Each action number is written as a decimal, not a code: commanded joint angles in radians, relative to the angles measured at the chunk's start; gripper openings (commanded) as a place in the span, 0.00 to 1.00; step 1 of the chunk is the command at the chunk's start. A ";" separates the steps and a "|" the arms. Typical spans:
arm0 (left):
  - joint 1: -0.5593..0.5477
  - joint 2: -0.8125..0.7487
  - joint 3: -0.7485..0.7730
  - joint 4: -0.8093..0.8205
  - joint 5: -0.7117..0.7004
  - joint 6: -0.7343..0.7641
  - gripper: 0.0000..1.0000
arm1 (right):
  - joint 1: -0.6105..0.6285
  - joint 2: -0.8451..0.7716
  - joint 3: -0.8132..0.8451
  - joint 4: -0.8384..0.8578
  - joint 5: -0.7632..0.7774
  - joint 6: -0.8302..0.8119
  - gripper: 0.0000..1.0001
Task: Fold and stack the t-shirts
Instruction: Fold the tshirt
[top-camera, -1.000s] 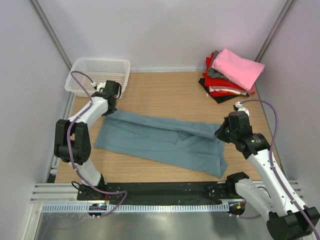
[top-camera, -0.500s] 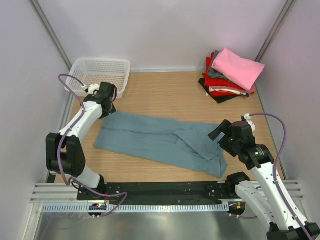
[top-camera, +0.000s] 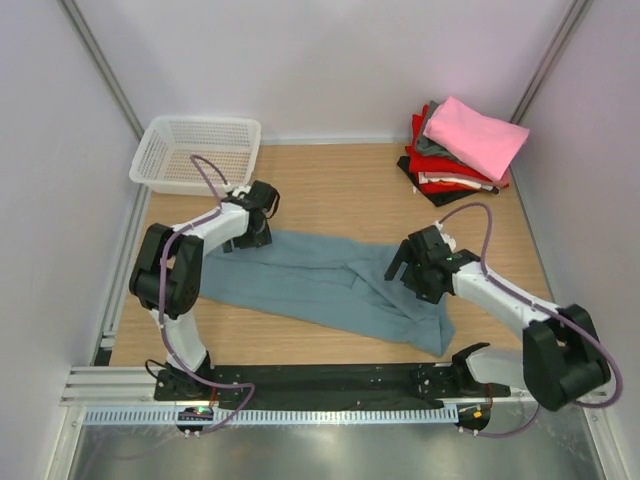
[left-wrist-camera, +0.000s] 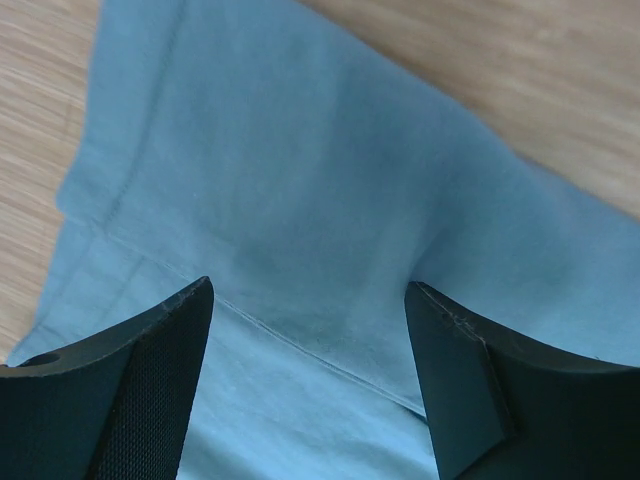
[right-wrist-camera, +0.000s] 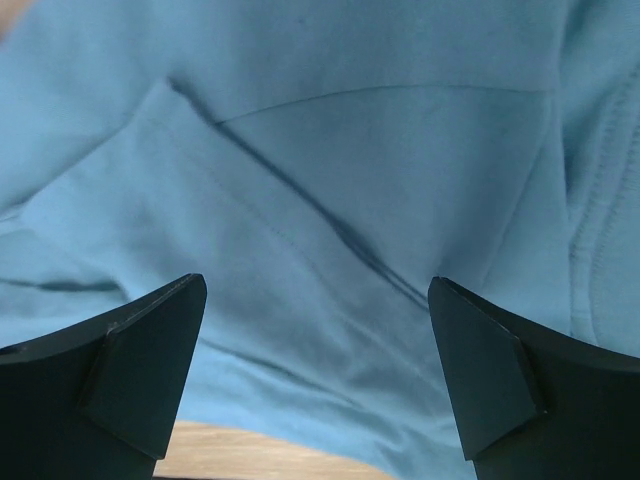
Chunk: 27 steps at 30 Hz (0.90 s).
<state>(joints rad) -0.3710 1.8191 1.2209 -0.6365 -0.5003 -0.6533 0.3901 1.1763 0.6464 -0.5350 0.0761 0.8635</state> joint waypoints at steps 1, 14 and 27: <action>-0.014 0.012 -0.026 0.012 -0.017 -0.038 0.78 | 0.013 0.106 0.059 0.116 0.057 0.000 1.00; -0.155 -0.133 -0.262 -0.028 0.023 -0.103 0.74 | 0.009 0.822 0.750 0.011 0.068 -0.179 1.00; -0.462 -0.290 -0.465 0.096 0.294 -0.396 0.75 | 0.019 1.562 1.829 -0.080 -0.288 -0.225 0.97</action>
<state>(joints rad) -0.7555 1.5040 0.7986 -0.6125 -0.3416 -0.9428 0.3977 2.6217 2.4092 -0.6094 -0.0727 0.6369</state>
